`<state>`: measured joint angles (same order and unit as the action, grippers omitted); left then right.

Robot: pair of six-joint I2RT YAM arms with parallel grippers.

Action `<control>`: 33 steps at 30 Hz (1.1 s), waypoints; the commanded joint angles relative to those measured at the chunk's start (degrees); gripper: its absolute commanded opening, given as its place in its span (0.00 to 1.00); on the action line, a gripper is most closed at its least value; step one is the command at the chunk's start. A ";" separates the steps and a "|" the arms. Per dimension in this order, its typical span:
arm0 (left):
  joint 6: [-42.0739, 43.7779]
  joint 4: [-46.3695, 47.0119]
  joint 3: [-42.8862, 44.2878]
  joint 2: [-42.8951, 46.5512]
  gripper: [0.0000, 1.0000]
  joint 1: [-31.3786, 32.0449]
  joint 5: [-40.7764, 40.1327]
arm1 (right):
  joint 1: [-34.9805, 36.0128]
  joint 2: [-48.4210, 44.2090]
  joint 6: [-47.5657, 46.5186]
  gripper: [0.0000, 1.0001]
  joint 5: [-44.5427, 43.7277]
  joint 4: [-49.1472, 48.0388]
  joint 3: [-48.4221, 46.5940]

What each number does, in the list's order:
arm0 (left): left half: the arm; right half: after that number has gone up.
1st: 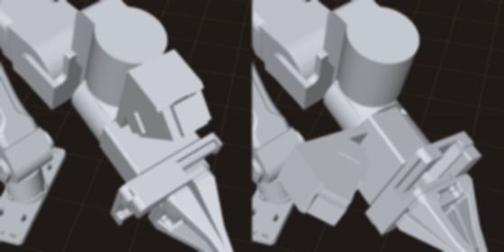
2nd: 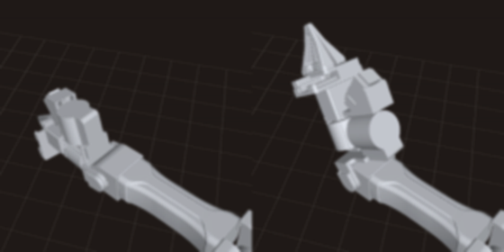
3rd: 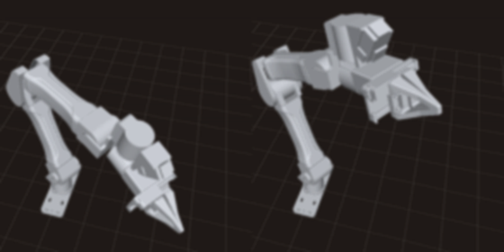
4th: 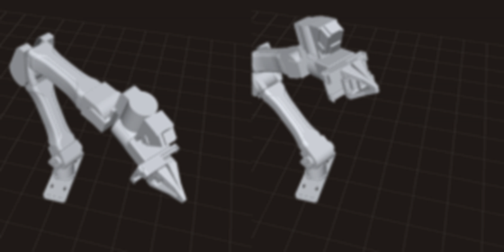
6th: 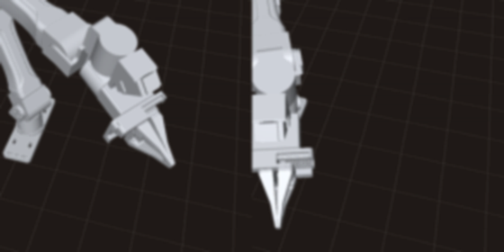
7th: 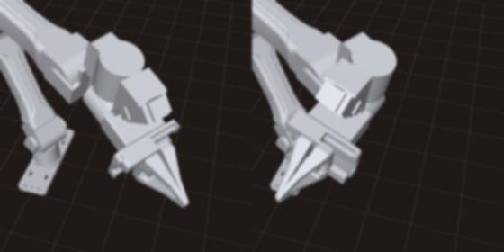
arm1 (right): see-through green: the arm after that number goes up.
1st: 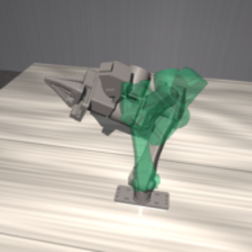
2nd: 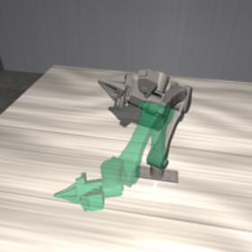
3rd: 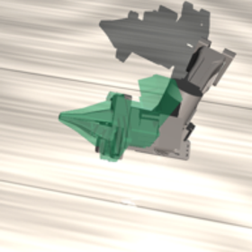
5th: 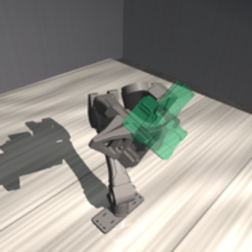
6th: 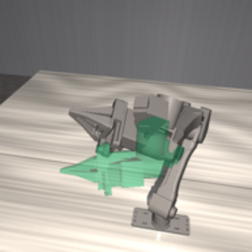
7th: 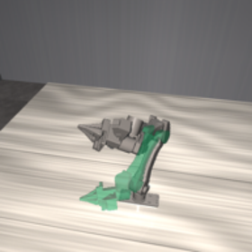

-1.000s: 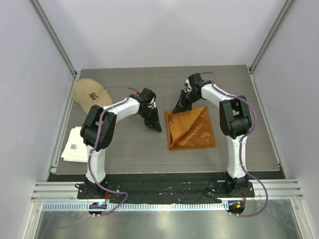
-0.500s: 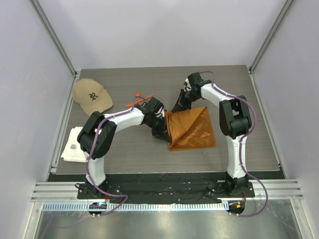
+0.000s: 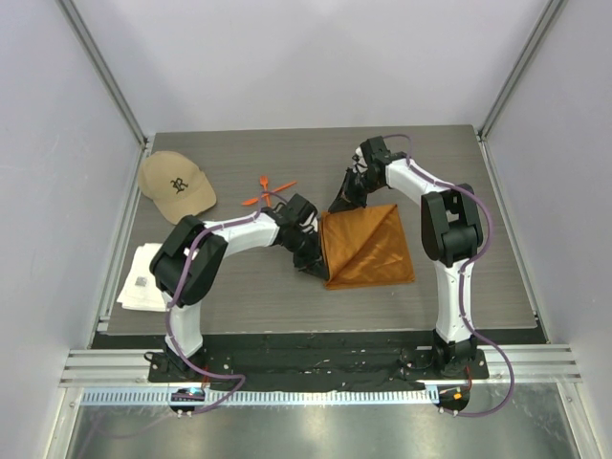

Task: Fold the napkin into a case and place the utensils inside
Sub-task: Fold the top corner of the square-folded napkin at the center of the board.

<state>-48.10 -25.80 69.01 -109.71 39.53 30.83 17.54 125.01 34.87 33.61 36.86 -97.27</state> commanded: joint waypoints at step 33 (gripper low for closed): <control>-1.30 2.69 -5.11 3.00 0.00 -0.41 0.55 | 2.15 2.26 3.71 0.01 2.16 -4.25 -3.18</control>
<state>-49.12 -23.81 64.62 -110.67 40.01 30.96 19.25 128.01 37.74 34.15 34.20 -97.54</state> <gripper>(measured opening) 0.013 0.016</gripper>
